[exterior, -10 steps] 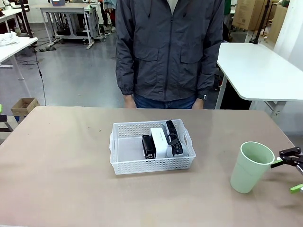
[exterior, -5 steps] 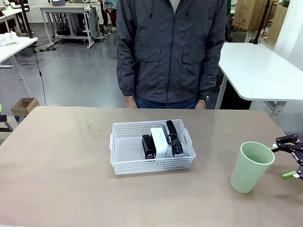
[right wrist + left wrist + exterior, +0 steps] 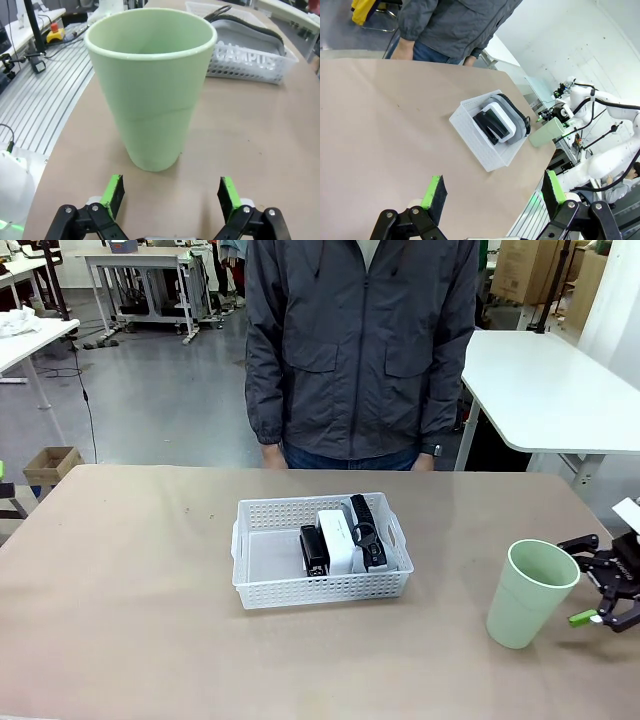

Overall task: Efficiently arrange items inside the basket to fit them all.
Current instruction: Pick up the Reusable plastic cup and place it inside the Organizing basket.

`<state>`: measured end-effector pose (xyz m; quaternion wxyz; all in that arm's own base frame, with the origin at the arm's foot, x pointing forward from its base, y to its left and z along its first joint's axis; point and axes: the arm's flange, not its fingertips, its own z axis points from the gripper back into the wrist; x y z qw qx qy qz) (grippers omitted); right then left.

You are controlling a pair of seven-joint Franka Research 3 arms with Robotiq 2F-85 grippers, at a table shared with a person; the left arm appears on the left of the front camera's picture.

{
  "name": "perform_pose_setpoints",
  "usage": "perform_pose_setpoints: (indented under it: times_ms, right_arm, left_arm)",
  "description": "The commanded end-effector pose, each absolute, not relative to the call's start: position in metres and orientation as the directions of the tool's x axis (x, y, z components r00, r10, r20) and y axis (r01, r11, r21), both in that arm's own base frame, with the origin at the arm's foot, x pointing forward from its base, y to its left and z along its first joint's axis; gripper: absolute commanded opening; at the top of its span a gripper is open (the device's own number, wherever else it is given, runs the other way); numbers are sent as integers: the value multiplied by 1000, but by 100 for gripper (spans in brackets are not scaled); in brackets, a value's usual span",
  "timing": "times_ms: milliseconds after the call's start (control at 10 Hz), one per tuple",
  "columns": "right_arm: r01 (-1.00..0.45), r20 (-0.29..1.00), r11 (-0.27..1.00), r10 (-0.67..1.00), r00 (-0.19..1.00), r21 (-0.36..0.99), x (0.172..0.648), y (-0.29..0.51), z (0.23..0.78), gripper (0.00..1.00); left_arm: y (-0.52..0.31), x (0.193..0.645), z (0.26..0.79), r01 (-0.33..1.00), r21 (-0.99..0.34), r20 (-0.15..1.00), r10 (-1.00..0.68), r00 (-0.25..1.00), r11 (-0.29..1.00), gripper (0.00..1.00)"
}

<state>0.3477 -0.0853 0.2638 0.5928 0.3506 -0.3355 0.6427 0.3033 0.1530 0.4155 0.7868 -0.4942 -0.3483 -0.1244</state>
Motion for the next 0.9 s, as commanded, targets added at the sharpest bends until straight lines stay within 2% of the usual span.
perform_pose_setpoints:
  times_ms: [0,800]
  right_arm:
    - [-995,844,-82,527,-96,-62,304,-54,215,100]
    - [-983,869,-186,486,-86,6,301,-17,198,100]
  left_arm:
    - [152,304,419,543,-696,673,163,722,470,100]
    - [152,304,419,543,-696,673,163,722,470,100]
